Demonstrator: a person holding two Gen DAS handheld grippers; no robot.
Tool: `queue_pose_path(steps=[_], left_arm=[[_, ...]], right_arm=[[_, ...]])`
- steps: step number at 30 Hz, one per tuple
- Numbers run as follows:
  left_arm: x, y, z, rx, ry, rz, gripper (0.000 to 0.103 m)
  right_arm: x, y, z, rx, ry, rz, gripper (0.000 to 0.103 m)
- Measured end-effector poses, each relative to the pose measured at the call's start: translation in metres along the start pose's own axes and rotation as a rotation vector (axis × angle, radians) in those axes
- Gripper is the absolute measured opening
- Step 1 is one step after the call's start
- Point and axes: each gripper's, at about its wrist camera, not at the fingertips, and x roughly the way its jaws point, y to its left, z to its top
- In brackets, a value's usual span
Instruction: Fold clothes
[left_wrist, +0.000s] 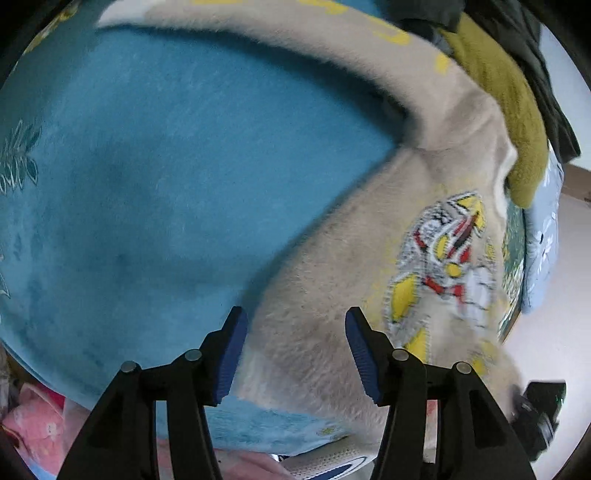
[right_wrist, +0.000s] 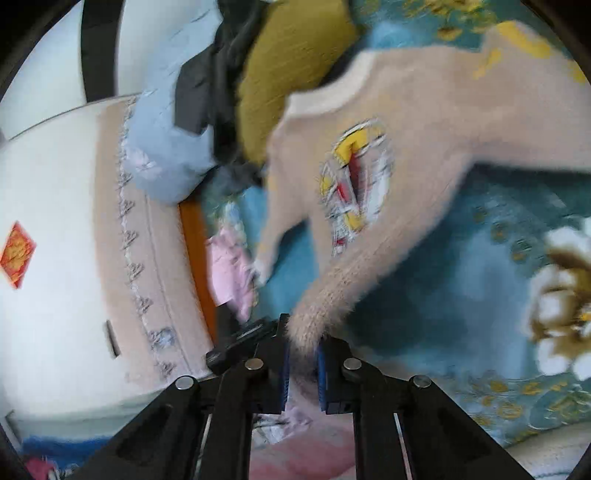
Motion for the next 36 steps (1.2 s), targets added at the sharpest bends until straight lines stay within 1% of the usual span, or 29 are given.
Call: queue_pose_path(steps=[1, 2, 5, 6, 7, 9, 10, 15, 18, 19, 23, 25, 28, 31, 36], left_arm=[[-0.003, -0.002, -0.001, 0.010, -0.006, 0.004, 0.056], [-0.006, -0.003, -0.001, 0.015, -0.012, 0.004, 0.056], [-0.017, -0.005, -0.005, 0.028, -0.034, -0.003, 0.056], [-0.021, -0.006, -0.007, 0.035, -0.043, -0.001, 0.056], [-0.025, -0.006, -0.009, 0.043, -0.052, 0.002, 0.056], [-0.032, -0.005, -0.013, 0.055, -0.065, 0.011, 0.056], [-0.035, -0.002, -0.015, 0.058, -0.069, 0.017, 0.056], [-0.051, -0.001, -0.022, 0.073, -0.085, 0.035, 0.056], [-0.058, -0.005, -0.024, 0.113, -0.081, 0.038, 0.056], [-0.060, -0.007, -0.025, 0.130, -0.081, 0.036, 0.056], [-0.064, -0.012, -0.023, 0.182, -0.087, 0.004, 0.056], [-0.065, -0.013, -0.022, 0.203, -0.089, -0.014, 0.057], [-0.075, -0.009, -0.025, 0.244, -0.089, -0.038, 0.058], [-0.091, 0.002, -0.029, 0.274, -0.092, -0.039, 0.059], [-0.117, 0.022, -0.023, 0.276, -0.130, -0.071, 0.059]], right_arm=[[0.006, -0.005, 0.003, -0.001, 0.018, -0.121, 0.012], [0.014, -0.011, 0.004, 0.001, 0.037, -0.222, 0.012], [0.041, -0.033, -0.001, 0.022, 0.091, -0.438, 0.012], [0.047, -0.039, -0.003, 0.027, 0.096, -0.489, 0.013], [0.051, -0.041, -0.006, 0.028, 0.080, -0.509, 0.013], [0.055, -0.042, -0.010, 0.034, 0.046, -0.536, 0.014], [0.055, -0.042, -0.012, 0.036, 0.028, -0.543, 0.016], [0.051, -0.034, -0.019, 0.010, -0.029, -0.567, 0.018], [0.040, -0.027, -0.030, 0.002, -0.081, -0.594, 0.021], [0.036, -0.024, -0.035, 0.001, -0.100, -0.604, 0.025], [0.025, -0.006, -0.057, -0.005, -0.177, -0.618, 0.037], [0.020, 0.004, -0.069, -0.009, -0.215, -0.623, 0.040], [0.013, 0.022, -0.088, -0.026, -0.246, -0.645, 0.043], [0.001, 0.037, -0.109, -0.043, -0.268, -0.667, 0.046], [0.003, 0.063, -0.118, -0.048, -0.296, -0.701, 0.046]])
